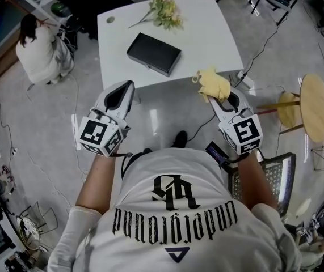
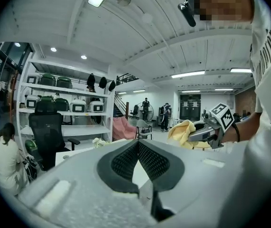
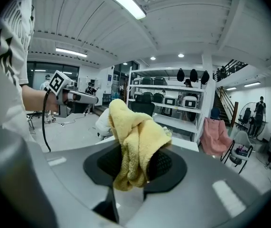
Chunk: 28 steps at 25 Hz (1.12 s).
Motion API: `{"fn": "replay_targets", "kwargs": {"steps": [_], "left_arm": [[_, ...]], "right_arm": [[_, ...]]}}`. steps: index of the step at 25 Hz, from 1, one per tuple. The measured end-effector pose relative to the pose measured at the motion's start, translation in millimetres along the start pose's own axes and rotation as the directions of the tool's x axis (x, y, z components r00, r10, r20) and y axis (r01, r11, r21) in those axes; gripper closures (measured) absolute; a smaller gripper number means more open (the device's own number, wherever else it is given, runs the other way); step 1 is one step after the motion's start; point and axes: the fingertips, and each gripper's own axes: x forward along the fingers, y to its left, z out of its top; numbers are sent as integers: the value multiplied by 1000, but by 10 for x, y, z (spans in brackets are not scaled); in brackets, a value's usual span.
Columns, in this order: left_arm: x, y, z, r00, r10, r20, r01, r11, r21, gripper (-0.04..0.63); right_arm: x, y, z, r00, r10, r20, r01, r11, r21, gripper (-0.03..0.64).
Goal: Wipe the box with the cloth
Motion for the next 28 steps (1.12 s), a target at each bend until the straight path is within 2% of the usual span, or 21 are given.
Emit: {"fn": "replay_targets", "kwargs": {"steps": [5, 11, 17, 23, 28], "left_arm": [[-454, 47, -25, 998, -58, 12, 58, 998, 4, 588], [-1122, 163, -85, 995, -101, 22, 101, 995, 16, 588], [-1823, 151, -106, 990, -134, 32, 133, 991, 27, 588], [-2295, 124, -285, 987, -157, 42, 156, 988, 19, 588], [-2503, 15, -398, 981, -193, 28, 192, 981, 14, 588]], "right_arm": [[-85, 449, 137, 1000, -31, 6, 31, 999, 7, 499], [-152, 1104, 298, 998, -51, 45, 49, 997, 54, 499], [-327, 1837, 424, 995, -67, 78, 63, 997, 49, 499], [-401, 2524, 423, 994, -53, 98, 49, 998, 40, 500], [-460, 2851, 432, 993, -40, 109, 36, 999, 39, 500]]}}
